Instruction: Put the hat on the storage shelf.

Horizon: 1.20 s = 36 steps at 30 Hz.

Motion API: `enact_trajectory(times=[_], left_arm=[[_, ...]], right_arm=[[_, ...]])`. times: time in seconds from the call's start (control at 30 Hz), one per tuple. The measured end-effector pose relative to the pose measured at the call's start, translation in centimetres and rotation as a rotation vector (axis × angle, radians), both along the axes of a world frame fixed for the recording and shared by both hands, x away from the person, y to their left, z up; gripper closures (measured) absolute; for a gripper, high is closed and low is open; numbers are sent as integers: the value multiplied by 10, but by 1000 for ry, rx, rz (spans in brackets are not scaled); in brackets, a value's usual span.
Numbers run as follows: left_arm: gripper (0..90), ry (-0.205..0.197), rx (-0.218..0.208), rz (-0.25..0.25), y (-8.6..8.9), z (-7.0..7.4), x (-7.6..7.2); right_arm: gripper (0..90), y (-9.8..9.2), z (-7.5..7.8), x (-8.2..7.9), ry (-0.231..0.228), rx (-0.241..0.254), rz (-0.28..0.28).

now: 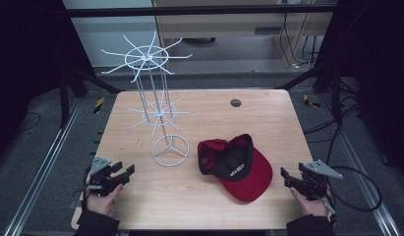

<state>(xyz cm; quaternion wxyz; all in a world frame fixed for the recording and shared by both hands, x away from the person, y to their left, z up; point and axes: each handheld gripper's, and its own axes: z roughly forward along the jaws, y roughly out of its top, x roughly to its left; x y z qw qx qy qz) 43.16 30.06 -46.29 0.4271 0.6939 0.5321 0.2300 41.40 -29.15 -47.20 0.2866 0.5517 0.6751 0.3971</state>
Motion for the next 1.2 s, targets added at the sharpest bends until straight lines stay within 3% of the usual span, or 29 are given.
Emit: enact_trajectory(times=[0.37,0.5,0.73,0.97,1.2], left_arm=[[382,-2,2,-79,-26,4,-7],[367,0,12,-100,-35,6,-4],[370,-14,14,-142,-56,15,-3],[384,-40,21,-195,-95,21,4],[410,-42,36,-221,-120,20,9]], right_arm=[[399,16,1,-5,4,43,125],[401,25,5,-3,-14,33,151],[430,42,18,8,5,21,213],[445,51,29,21,-2,28,228],[452,60,29,31,6,18,240]])
